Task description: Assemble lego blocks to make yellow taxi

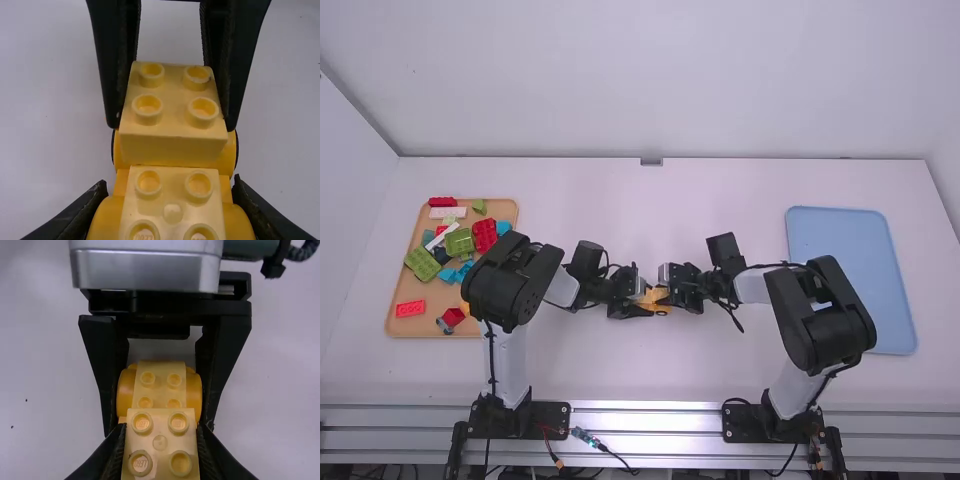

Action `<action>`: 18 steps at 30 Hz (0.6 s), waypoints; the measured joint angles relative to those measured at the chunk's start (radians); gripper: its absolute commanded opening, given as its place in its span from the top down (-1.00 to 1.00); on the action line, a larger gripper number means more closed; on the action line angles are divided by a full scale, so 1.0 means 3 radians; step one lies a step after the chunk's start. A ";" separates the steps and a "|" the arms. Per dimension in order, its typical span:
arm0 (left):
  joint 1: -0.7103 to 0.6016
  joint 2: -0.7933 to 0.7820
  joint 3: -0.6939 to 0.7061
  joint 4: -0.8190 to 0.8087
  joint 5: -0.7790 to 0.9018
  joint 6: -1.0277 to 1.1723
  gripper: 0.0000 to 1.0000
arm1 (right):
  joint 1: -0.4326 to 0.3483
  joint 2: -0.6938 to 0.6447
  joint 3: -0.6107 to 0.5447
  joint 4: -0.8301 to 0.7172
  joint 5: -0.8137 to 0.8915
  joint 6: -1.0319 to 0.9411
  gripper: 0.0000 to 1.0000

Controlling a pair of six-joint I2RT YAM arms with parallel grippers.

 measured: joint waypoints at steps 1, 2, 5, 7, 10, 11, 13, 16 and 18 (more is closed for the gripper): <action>0.0000 0.0000 0.0000 0.0004 -0.0003 0.0001 0.29 | 0.0008 0.0000 0.0000 -0.0005 0.0020 0.0023 1.00; 0.0000 0.0000 0.0000 0.0005 -0.0003 0.0001 0.29 | 0.0011 0.0000 0.0000 -0.0005 0.0025 0.0028 1.00; 0.0000 0.0000 0.0000 0.0015 -0.0005 0.0000 0.29 | 0.0037 0.0000 0.0000 0.0000 0.0089 0.0083 1.00; 0.0000 0.0000 0.0000 0.0025 -0.0011 0.0000 0.30 | 0.0050 0.0000 0.0000 -0.0008 0.0116 0.0109 1.00; 0.0000 0.0000 0.0000 0.0032 -0.0015 0.0000 0.30 | 0.0061 0.0000 0.0000 -0.0005 0.0141 0.0130 1.00; 0.0000 0.0000 0.0000 0.0037 -0.0014 0.0000 0.30 | 0.0061 0.0000 0.0000 -0.0004 0.0145 0.0137 1.00; 0.0000 0.0000 0.0000 0.0043 -0.0022 0.0000 0.29 | 0.0061 0.0000 0.0000 -0.0005 0.0151 0.0142 1.00; 0.0000 0.0000 0.0000 0.0045 -0.0018 0.0000 0.29 | 0.0061 0.0000 0.0000 -0.0001 0.0151 0.0149 1.00; 0.0000 0.0000 -0.0003 0.0045 -0.0011 0.0001 0.29 | 0.0061 0.0000 -0.0001 -0.0003 0.0151 0.0149 1.00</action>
